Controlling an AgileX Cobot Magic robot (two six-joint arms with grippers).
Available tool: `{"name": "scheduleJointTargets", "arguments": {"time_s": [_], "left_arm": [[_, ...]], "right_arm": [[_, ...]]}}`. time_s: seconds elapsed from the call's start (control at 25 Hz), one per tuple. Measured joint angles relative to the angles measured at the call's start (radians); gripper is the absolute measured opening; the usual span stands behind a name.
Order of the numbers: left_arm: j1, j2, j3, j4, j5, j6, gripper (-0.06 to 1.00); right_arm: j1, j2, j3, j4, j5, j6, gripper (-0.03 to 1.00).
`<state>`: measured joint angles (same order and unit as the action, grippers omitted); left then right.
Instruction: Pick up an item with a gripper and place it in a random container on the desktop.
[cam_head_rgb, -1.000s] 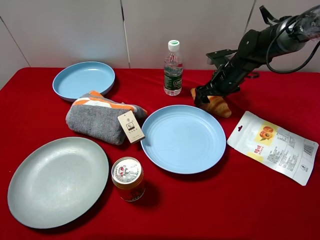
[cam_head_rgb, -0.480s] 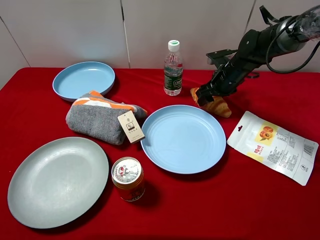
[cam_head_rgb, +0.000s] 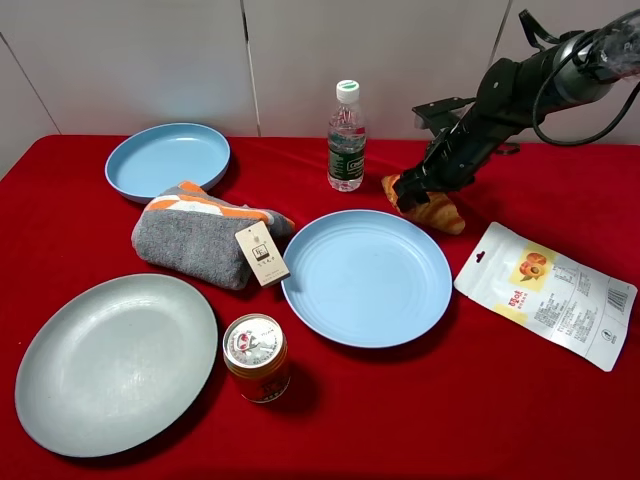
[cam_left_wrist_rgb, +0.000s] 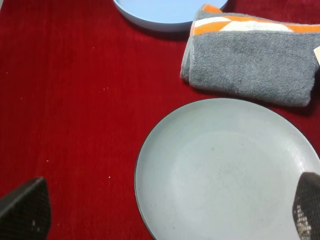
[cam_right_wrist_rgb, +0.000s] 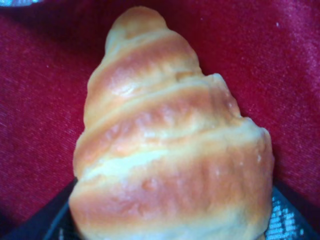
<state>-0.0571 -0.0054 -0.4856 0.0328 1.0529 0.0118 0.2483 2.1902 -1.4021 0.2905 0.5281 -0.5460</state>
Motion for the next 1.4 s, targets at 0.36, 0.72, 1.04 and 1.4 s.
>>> {"name": "scheduleJointTargets", "arguments": {"time_s": [0.36, 0.72, 1.04, 1.4], "left_arm": [[0.000, 0.000, 0.000, 0.000, 0.000, 0.000, 0.97], [0.000, 0.000, 0.000, 0.000, 0.000, 0.000, 0.97], [0.000, 0.000, 0.000, 0.000, 0.000, 0.000, 0.97], [0.000, 0.000, 0.000, 0.000, 0.000, 0.000, 0.97]], "right_arm": [[0.000, -0.073, 0.000, -0.031, 0.050, 0.032, 0.48], [0.000, -0.136, -0.012, -0.053, 0.147, 0.078, 0.48], [0.000, -0.191, -0.016, -0.064, 0.261, 0.126, 0.48], [0.000, -0.232, -0.016, -0.016, 0.367, 0.175, 0.48]]}}
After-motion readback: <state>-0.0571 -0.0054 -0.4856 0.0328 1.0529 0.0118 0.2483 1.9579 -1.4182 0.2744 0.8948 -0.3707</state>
